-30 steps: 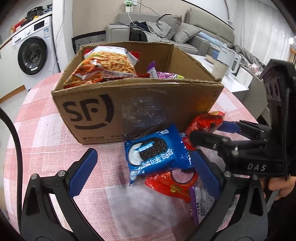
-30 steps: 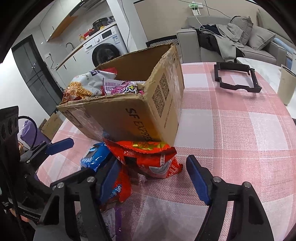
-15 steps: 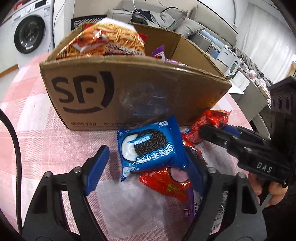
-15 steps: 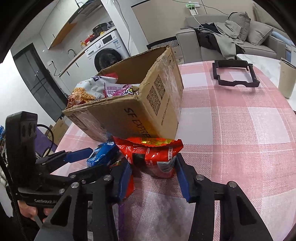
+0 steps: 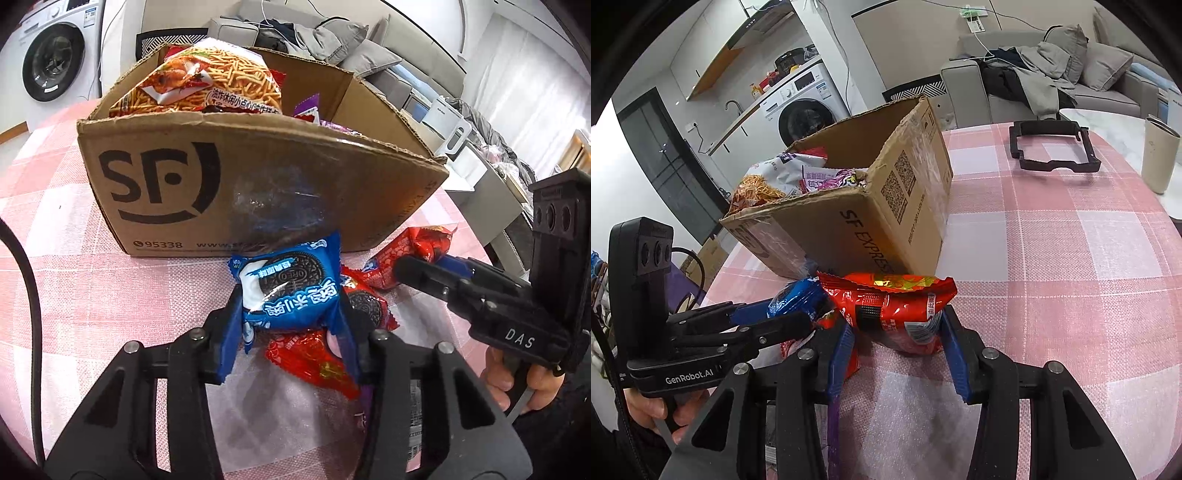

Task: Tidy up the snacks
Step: 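Lift the Oreo pack with left tool while right tool lifts the red chip bag toward the box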

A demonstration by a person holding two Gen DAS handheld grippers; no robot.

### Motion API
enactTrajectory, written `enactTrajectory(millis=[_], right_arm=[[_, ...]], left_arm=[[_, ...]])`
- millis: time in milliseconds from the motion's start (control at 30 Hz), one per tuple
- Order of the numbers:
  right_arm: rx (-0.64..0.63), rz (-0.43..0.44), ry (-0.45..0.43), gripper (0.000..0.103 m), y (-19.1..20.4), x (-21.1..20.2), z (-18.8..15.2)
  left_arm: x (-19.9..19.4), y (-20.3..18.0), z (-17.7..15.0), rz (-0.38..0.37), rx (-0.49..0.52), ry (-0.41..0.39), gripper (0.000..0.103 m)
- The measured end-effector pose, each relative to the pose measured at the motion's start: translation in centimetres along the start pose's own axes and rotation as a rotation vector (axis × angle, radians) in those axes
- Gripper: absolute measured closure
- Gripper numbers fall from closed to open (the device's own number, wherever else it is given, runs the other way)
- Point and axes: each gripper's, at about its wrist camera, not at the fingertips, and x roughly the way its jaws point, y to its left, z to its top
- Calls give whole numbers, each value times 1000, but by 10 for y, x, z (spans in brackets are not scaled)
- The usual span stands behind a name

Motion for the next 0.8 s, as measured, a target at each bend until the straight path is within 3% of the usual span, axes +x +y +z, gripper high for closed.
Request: enactTrajectory(millis=[800], right_arm=[[-14,6,-49,56,12,-30,-2]], left_arm=[[-85,19,-17,81,9,-133,62]])
